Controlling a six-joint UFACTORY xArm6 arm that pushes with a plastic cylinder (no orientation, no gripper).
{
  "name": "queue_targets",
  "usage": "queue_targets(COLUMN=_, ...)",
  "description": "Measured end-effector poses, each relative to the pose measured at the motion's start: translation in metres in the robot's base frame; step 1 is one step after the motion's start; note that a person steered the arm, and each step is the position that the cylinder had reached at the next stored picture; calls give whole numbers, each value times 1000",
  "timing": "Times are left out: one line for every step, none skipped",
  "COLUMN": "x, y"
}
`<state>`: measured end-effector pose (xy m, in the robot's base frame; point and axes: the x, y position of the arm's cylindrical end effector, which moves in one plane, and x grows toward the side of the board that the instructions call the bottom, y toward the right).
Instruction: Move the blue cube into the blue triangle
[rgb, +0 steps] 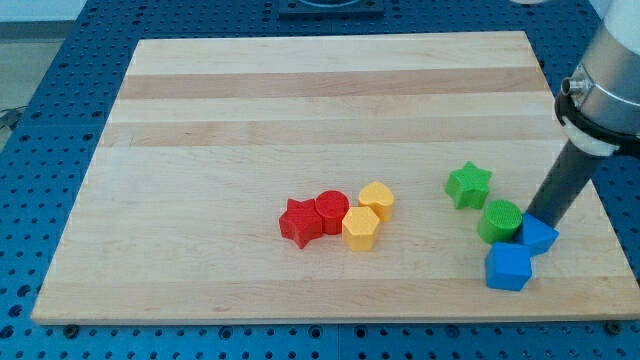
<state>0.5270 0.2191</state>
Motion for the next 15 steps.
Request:
queue_targets(x=0, y=20)
queue_targets(x=17, y=89)
queue_targets(x=65, y=93)
queue_targets(x=91, y=57)
queue_targets(x=90, y=32)
queue_targets(x=80, y=-1)
queue_targets(x=81, y=-17)
queue_targets(x=87, y=-40)
queue_targets(x=84, y=-46)
queue_targets(x=35, y=-46)
queue_targets(x=15, y=-46)
queue_targets(x=28, y=-46)
queue_targets(x=88, y=-46)
queue_targets(x=92, y=-49)
queue_targets(x=87, y=-95)
